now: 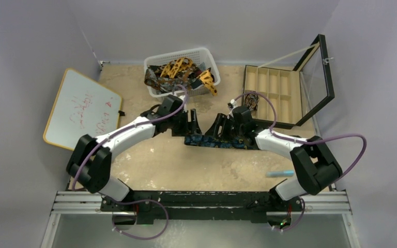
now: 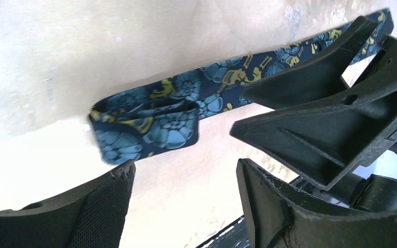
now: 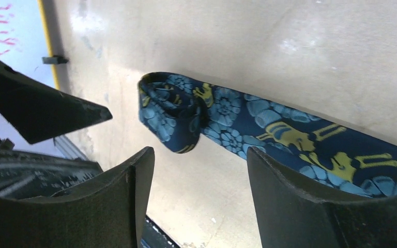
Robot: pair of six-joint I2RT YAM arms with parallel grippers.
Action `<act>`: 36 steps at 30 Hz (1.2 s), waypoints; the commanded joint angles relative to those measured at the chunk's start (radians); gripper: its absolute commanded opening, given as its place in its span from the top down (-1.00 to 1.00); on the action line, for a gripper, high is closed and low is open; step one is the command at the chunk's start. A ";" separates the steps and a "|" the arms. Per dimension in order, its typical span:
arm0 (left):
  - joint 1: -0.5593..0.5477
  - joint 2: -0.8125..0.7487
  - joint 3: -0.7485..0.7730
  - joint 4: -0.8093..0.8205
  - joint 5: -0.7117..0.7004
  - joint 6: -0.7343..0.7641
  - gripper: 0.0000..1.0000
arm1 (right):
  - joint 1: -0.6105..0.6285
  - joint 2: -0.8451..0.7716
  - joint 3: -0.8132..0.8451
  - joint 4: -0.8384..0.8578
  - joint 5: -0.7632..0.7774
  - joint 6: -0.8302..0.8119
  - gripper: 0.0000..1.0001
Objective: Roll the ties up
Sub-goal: Roll the tie at the center of the board.
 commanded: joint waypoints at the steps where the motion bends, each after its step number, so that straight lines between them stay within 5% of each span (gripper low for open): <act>1: 0.071 -0.116 -0.074 0.059 0.008 -0.018 -0.41 | 0.002 0.017 -0.011 0.151 -0.125 0.003 -0.38; 13: 0.211 -0.194 -0.194 0.076 0.079 0.028 -0.49 | 0.030 0.137 0.003 0.236 -0.217 0.021 -0.24; 22: 0.231 -0.167 -0.235 0.128 0.134 0.026 -0.49 | 0.037 0.191 0.013 0.266 -0.217 0.032 0.05; 30: 0.231 -0.134 -0.239 0.154 0.167 0.025 -0.49 | 0.038 0.173 0.014 0.245 -0.195 0.027 -0.05; 36: 0.233 -0.095 -0.266 0.226 0.206 0.023 -0.43 | 0.038 0.211 0.045 0.233 -0.193 0.016 0.24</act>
